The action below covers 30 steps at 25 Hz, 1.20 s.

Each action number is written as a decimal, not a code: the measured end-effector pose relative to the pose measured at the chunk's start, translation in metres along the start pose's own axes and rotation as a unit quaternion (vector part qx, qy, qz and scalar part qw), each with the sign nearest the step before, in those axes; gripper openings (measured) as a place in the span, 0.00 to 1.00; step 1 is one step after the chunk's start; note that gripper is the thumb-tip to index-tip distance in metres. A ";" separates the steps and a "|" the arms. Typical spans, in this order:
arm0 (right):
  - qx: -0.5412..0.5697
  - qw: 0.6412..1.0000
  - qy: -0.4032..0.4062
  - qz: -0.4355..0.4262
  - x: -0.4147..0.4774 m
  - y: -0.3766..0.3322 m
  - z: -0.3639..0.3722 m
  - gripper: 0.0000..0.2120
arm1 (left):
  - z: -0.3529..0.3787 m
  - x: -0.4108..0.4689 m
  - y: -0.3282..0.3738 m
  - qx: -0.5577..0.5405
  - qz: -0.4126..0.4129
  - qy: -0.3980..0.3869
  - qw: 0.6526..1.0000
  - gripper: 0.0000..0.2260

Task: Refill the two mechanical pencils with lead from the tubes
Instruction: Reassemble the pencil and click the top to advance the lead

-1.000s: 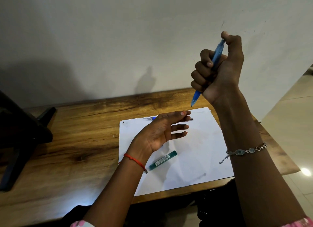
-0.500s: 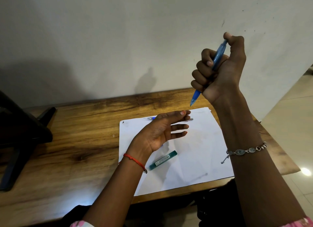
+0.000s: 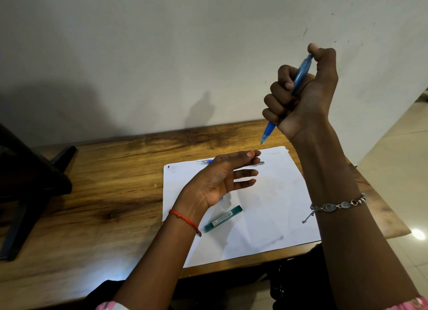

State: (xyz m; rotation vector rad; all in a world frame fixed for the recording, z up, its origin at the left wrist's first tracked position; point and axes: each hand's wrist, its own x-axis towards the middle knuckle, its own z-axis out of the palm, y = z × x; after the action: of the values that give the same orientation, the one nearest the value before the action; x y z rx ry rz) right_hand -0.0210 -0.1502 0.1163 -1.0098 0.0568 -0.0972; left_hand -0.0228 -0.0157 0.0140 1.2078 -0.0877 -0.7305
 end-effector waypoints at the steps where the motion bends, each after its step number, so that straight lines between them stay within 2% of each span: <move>1: -0.002 1.000 0.001 -0.002 0.000 0.000 0.000 0.27 | 0.000 0.000 0.000 0.001 0.001 -0.001 1.000 0.07; 30: -0.014 1.000 -0.007 -0.006 0.001 0.002 0.000 0.28 | 0.000 0.001 -0.002 0.007 -0.003 -0.003 1.000 0.07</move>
State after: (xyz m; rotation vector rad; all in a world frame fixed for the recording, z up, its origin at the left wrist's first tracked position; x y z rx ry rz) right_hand -0.0199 -0.1490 0.1143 -1.0381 0.0392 -0.1014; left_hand -0.0227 -0.0167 0.0123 1.2200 -0.0938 -0.7405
